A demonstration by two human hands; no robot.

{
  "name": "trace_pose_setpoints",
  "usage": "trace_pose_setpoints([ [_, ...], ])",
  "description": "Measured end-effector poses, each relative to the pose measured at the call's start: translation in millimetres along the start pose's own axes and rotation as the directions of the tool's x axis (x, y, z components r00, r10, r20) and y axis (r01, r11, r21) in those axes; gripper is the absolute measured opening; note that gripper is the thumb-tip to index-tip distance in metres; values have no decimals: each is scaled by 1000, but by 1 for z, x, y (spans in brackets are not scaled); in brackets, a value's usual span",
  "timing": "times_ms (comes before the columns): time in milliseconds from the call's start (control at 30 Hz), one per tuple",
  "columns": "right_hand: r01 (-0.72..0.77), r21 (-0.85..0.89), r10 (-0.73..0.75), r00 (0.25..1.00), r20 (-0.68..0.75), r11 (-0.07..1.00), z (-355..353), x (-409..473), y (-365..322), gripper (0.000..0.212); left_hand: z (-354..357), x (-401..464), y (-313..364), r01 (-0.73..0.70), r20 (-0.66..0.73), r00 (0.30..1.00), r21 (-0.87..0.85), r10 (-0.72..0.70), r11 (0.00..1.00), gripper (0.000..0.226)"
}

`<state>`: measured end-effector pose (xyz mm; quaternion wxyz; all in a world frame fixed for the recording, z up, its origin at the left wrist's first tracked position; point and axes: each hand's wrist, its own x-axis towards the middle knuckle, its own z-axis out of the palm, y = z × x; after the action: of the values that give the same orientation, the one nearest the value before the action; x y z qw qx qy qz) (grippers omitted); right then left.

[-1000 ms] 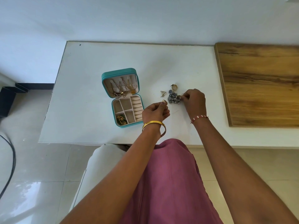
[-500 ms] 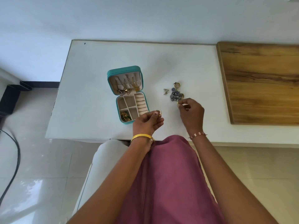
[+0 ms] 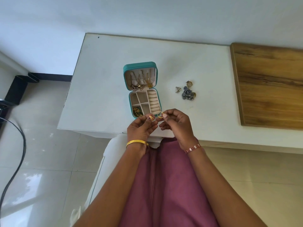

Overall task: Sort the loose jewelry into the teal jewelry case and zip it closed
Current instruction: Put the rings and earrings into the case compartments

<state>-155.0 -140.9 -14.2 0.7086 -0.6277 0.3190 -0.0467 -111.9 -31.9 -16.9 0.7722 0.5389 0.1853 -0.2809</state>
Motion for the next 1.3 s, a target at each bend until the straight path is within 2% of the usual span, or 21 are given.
trace_pose_setpoints([
  [300, 136, -385, -138, 990, 22, 913, 5, 1, -4, 9, -2, 5, 6, -23, 65, 998, 39, 21, 999, 15],
  [600, 179, -339, -240, 959, -150, 924, 23, -3, -1, 10, -2, 9, 7, 61, 58, 997, -137, -54, 989, 18],
  [733, 194, -389, -268, 952, -146, 901, 25, 4, -4, 10, -2, 10, 7, 50, 46, 998, -118, -45, 992, 15],
  [900, 224, -384, -296, 945, -141, 896, 20, 27, -15, 11, -6, 14, 10, 3, -26, 1000, -178, -8, 984, 15],
  [1000, 273, -522, -382, 918, -110, 808, 18, 48, -24, 12, -8, 18, 10, -22, -70, 997, -161, 11, 987, 14],
  [1133, 337, -720, -430, 901, 59, 606, 20, 71, -27, 13, -10, 20, 9, -22, -108, 994, -174, 3, 984, 12],
  [1300, 408, -848, -432, 867, 246, 337, 23, 78, -28, 18, -10, 22, 7, -14, -110, 994, -188, -7, 982, 12],
])
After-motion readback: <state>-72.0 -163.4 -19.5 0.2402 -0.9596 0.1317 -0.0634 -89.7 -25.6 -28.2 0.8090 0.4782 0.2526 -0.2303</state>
